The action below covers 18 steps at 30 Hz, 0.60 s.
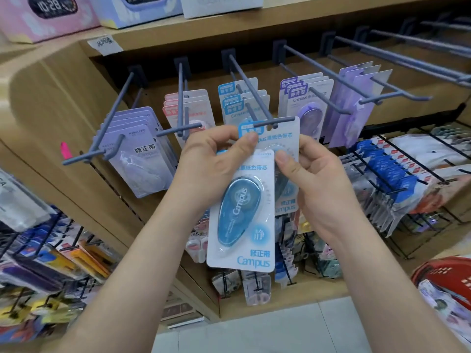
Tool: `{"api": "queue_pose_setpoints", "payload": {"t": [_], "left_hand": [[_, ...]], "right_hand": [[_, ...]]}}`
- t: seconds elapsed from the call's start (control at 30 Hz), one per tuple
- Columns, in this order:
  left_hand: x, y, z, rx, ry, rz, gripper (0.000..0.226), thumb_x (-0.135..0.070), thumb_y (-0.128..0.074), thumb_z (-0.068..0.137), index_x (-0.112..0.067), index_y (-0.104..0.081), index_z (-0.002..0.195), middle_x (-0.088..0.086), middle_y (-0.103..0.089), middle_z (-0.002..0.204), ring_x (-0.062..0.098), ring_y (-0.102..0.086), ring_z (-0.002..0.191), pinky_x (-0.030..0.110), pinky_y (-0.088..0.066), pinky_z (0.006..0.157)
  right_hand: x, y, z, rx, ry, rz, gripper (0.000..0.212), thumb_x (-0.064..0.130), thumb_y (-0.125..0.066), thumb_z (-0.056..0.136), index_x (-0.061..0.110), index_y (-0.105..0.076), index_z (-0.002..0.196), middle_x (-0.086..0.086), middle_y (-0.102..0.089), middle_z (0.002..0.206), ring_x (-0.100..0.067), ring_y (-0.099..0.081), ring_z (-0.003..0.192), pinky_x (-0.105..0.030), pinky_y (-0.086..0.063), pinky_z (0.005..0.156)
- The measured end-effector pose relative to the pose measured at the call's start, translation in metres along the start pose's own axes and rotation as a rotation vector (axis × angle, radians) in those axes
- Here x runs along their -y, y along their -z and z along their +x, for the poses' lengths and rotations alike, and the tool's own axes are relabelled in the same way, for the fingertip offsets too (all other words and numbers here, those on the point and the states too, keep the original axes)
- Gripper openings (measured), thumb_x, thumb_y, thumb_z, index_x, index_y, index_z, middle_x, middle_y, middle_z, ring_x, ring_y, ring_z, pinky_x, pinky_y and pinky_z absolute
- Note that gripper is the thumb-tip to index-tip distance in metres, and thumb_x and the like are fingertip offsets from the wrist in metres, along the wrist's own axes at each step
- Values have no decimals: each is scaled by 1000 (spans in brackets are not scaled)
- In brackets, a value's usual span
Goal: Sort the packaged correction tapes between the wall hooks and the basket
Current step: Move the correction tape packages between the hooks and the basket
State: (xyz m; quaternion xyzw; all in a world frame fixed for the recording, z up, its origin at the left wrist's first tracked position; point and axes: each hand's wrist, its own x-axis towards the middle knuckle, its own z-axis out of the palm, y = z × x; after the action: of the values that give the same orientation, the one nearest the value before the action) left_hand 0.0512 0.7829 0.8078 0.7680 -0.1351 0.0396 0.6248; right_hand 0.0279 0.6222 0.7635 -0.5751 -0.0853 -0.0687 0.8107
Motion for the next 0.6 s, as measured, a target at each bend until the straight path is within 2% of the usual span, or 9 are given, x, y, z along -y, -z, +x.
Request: {"api": "queue_pose_setpoints", "payload": {"t": [0.1,0.17,0.23,0.33,0.5,0.6], "left_hand": [[2,0,0,-9,17,-45,20,-39,-66,78,-22,-74,82,-3,-75,82,13,-70,76,37,-57,70],[1,-1,0,-11,22,-54,23,-39,-66,77,-18,-74,84,-2,-75,81,13,-69,75,38,-56,71],[1,-1,-2,-16,23,-43,28,-38,-65,78,-13,-73,88,-1,-75,80,12,-69,72,36,-56,67],[3,-2,-4,-45,39,-53,16,-31,-66,85,-17,-74,83,1,-76,80,15,-69,71,35,-56,65],[5,-4,-2,-80,62,-42,19,-22,-65,92,-19,-74,75,4,-74,76,17,-67,68,33,-54,62],[10,-2,1,-110,67,-31,20,-22,-66,92,-21,-73,74,2,-73,74,16,-66,69,31,-53,61]], "right_hand": [[4,0,4,19,-15,-20,29,24,-62,88,18,-66,115,-7,-76,108,-28,-70,105,-50,-53,96],[5,0,5,31,-45,-1,23,24,-63,91,19,-68,113,-7,-75,109,-27,-70,104,-48,-54,95],[7,1,6,36,-90,47,15,22,-60,96,18,-70,106,-7,-76,104,-23,-72,96,-40,-59,86],[10,1,9,22,-149,47,20,21,-54,100,14,-72,97,-8,-77,95,-19,-73,83,-33,-61,69],[15,-7,24,-29,-79,-50,9,15,-65,93,14,-73,98,-8,-78,93,-24,-75,87,-39,-60,78],[16,-14,35,-66,-53,-38,8,9,-66,92,14,-73,91,-3,-77,83,-18,-74,78,-35,-61,72]]}}
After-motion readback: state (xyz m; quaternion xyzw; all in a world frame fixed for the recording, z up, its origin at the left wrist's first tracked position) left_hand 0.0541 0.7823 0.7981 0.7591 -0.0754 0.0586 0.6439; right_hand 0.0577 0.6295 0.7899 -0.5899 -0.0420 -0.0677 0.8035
